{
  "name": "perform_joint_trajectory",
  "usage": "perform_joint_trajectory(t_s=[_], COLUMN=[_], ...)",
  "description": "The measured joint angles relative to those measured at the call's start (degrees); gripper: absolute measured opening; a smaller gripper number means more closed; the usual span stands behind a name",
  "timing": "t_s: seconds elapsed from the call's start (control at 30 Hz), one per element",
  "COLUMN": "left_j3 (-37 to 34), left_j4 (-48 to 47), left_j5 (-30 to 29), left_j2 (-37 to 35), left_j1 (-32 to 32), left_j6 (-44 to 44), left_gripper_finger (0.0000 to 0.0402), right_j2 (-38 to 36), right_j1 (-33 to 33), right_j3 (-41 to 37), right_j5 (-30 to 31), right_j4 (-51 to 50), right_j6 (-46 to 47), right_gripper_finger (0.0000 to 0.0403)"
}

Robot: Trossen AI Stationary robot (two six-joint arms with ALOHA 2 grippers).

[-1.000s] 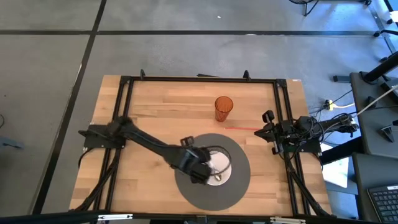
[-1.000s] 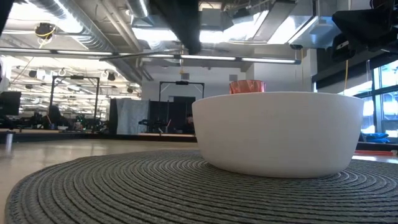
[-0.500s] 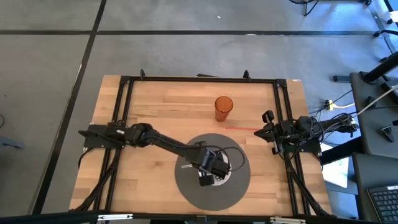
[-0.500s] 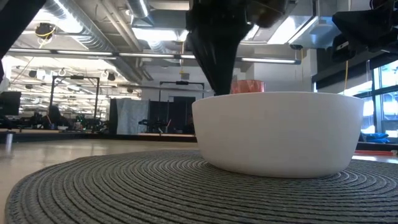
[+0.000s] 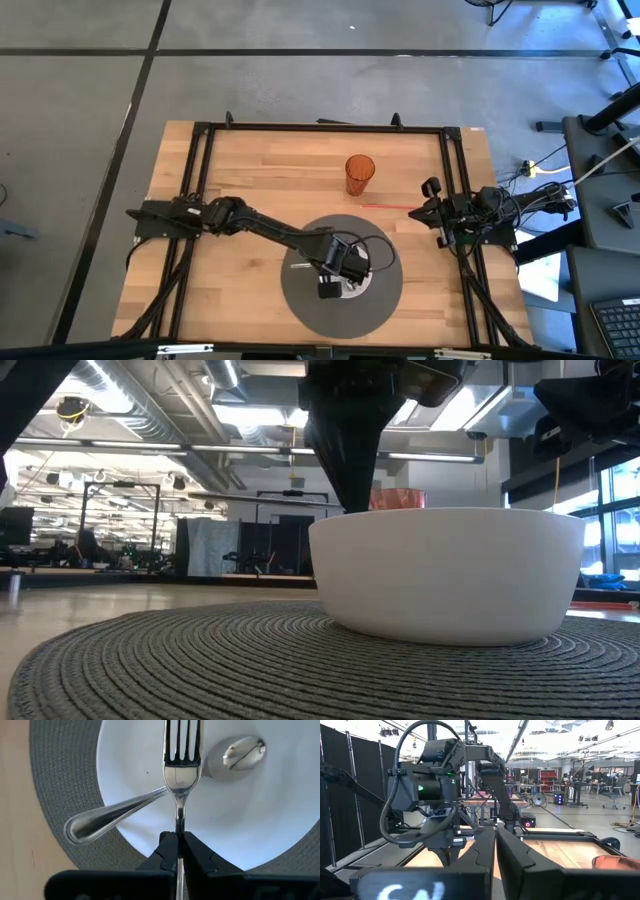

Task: Pick & Place Utensil
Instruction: Put the silver fork into the white bowl

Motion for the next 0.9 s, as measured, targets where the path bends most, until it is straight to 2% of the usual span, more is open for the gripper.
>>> perform_joint_trajectory(t_s=[0.27, 0.6, 0.9], left_j3=[0.00, 0.06, 0.00], left_j4=[4.82, 4.87, 4.83], left_j5=[0.72, 4.01, 4.89], left_j2=[0.00, 1.40, 2.08], left_j1=[1.61, 1.71, 1.76], left_j6=[3.68, 3.84, 2.56], left_gripper_finger=[0.0004, 0.0004, 0.0040], right_j2=[-0.01, 0.00, -0.01], right_j1=[0.00, 0.00, 0.00], right_j3=[0.00, 0.00, 0.00], right_j5=[0.00, 0.00, 0.00], right_j4=[0.00, -0.02, -0.26], right_j6=[-0.02, -0.02, 0.02], right_gripper_finger=[0.0020, 0.0020, 0.0020])
